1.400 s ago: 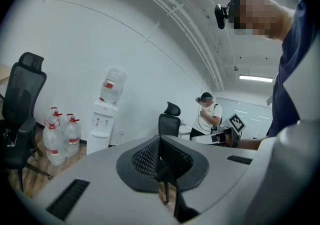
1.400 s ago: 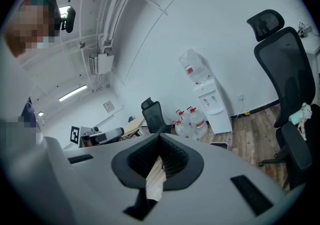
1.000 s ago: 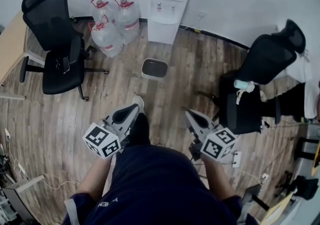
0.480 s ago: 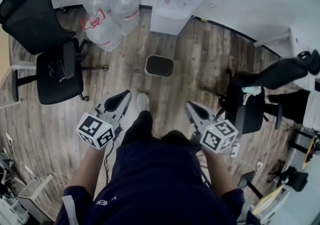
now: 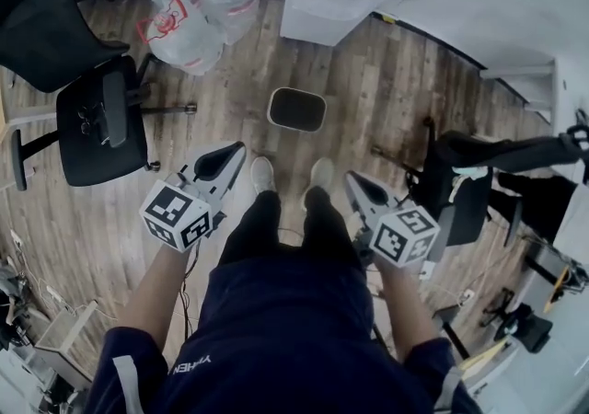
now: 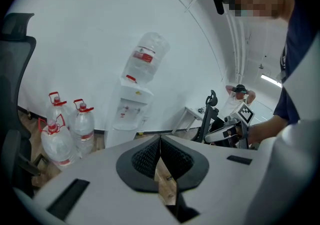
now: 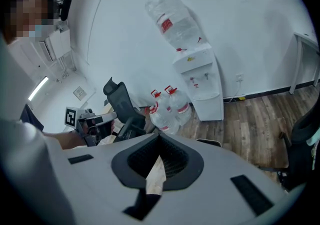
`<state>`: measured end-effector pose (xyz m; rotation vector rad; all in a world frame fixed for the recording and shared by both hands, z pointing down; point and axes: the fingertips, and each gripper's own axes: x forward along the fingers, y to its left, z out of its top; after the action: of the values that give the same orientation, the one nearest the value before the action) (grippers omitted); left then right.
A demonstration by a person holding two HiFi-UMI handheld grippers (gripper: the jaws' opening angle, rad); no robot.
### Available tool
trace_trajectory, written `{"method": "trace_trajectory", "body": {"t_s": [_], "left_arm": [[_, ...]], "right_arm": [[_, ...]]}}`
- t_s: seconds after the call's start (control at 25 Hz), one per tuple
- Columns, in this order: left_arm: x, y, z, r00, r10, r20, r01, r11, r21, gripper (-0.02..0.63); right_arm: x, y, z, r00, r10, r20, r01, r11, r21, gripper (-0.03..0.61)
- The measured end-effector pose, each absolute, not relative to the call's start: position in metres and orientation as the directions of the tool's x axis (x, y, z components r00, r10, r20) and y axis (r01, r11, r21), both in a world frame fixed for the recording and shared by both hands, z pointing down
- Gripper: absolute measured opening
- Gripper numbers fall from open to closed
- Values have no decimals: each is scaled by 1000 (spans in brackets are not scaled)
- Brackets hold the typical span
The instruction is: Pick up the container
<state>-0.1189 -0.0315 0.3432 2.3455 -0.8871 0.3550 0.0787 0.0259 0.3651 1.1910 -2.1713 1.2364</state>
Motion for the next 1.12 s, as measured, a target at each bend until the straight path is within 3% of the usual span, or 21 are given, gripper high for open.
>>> {"method": "trace_trajectory", "body": {"t_s": [0.36, 0.72, 1.0, 1.12], "left_arm": [[-82, -68, 452, 688, -462, 560, -722, -517, 460, 26], [-54, -100, 652, 609, -361, 707, -772, -474, 423, 28], [-42, -135, 821, 577, -291, 763, -770, -504, 390, 69], [-35, -152, 877, 588, -272, 762, -750, -537, 387, 89]], "right_arm": [[89, -28, 480, -621, -314, 718, -784, 267, -561, 17], [131, -69, 676, -530, -247, 811, -848, 157, -506, 17], [154, -83, 851, -378, -255, 890, -914, -54, -403, 24], [159, -69, 922, -290, -239, 926, -918, -202, -340, 111]]}}
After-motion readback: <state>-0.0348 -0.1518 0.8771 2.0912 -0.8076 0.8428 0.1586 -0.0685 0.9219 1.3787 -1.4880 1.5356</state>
